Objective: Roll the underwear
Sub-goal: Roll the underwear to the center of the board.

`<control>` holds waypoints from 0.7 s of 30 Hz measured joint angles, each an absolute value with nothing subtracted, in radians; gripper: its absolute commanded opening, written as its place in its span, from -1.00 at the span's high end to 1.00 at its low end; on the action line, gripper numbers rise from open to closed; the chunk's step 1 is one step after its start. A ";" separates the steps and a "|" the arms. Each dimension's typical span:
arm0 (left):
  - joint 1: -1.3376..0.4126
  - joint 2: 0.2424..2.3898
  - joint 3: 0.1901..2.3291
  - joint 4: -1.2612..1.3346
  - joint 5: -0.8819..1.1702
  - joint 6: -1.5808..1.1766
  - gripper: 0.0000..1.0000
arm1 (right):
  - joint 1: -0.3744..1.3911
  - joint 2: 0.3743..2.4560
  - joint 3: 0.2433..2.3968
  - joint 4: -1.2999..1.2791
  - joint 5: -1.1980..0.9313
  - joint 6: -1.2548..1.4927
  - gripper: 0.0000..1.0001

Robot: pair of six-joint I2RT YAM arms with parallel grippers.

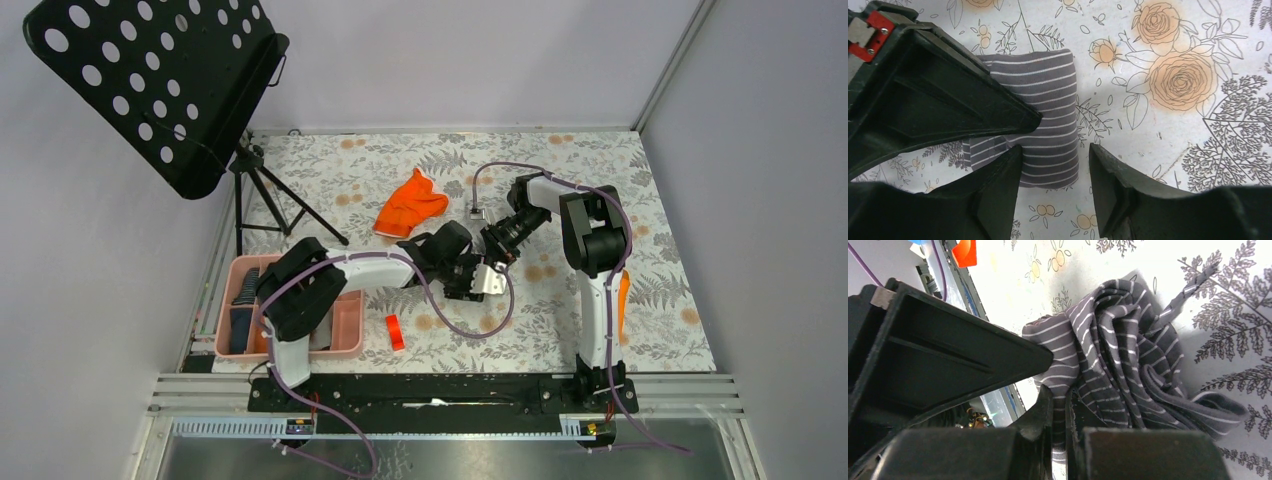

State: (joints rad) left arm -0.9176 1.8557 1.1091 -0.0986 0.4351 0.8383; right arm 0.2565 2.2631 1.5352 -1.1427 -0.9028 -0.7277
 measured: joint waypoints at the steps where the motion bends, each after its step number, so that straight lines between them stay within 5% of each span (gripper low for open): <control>1: -0.918 1.862 1.109 -0.094 0.432 0.838 -0.04 | 0.257 2.264 1.536 -1.143 -0.903 -0.726 0.95; 4: -0.919 1.878 1.110 -0.081 0.421 0.838 0.07 | 0.255 2.266 1.536 -1.142 -0.903 -0.717 0.90; 8: -0.921 1.894 1.116 -0.072 0.396 0.838 0.50 | 0.255 2.268 1.538 -1.142 -0.903 -0.709 0.77; 13: -0.923 1.901 1.143 -0.109 0.388 0.830 0.97 | 0.252 2.295 1.582 -1.195 -0.906 -0.728 0.23; 21: -0.916 1.942 1.264 -0.285 0.408 0.875 1.00 | 0.176 2.392 2.043 -1.293 -0.855 -0.805 -0.03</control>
